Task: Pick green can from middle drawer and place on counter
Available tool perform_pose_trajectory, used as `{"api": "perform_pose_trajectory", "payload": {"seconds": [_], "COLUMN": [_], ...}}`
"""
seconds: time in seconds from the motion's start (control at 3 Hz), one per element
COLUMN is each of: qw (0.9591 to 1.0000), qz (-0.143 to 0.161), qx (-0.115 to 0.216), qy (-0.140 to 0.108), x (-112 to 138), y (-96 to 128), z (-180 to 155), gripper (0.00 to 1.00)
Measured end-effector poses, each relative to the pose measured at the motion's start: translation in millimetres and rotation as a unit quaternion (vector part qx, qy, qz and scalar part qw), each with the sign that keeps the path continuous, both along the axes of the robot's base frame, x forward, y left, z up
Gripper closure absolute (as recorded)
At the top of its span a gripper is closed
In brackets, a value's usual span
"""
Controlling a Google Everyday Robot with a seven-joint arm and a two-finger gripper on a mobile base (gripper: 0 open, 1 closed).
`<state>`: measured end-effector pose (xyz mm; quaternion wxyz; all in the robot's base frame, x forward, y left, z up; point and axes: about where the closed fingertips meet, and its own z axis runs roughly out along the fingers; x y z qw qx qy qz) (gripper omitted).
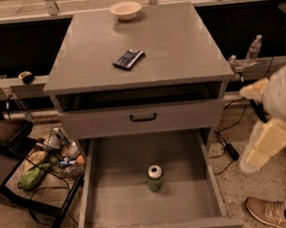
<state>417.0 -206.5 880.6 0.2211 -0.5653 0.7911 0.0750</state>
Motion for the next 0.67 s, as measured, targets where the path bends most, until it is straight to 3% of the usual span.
{"api": "perform_pose_trajectory", "payload": {"seconds": [0.33, 0.67], "qw": [0.9957, 0.9723], "qz": [0.005, -0.034], "qx": [0.092, 0.225], "qy": [-0.001, -0.053], "x": [-23.0, -22.4], "y": [14.8, 26.9], "z": [-75.1, -146.4], "gripper": [0.00, 0.00]}}
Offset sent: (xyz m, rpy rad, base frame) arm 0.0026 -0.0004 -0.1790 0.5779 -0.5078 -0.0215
